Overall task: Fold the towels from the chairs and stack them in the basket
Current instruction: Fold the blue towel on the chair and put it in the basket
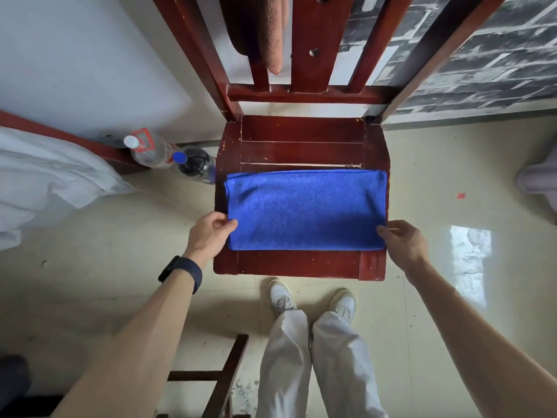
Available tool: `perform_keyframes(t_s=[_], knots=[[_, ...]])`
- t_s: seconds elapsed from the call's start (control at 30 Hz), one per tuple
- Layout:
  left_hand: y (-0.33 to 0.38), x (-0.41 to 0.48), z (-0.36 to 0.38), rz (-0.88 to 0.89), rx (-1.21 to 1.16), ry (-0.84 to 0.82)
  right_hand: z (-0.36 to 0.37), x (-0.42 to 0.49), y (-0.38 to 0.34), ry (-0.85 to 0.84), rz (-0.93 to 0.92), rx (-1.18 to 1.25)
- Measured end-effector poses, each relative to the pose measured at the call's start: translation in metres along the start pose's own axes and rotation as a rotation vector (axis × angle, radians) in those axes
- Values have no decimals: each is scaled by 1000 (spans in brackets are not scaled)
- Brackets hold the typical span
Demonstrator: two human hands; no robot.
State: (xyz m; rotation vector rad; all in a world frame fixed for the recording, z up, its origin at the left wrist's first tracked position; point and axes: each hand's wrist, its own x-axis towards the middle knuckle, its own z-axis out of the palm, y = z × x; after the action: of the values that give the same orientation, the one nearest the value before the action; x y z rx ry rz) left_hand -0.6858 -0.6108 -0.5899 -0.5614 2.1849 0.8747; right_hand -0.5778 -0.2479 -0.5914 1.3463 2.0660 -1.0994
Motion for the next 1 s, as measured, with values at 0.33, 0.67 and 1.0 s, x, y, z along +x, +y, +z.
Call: perform_keyframes(t_s=[0.33,0.67,1.0], knots=[[-10,-12,6,-67,-60,-111,2,-14,16,-9,10,-10],[-13,-14,4,-88,-159,-47,7,-15,22,41,35,-38],[18,4,54,690,533,480,64,5,-34,332,-779,-524]])
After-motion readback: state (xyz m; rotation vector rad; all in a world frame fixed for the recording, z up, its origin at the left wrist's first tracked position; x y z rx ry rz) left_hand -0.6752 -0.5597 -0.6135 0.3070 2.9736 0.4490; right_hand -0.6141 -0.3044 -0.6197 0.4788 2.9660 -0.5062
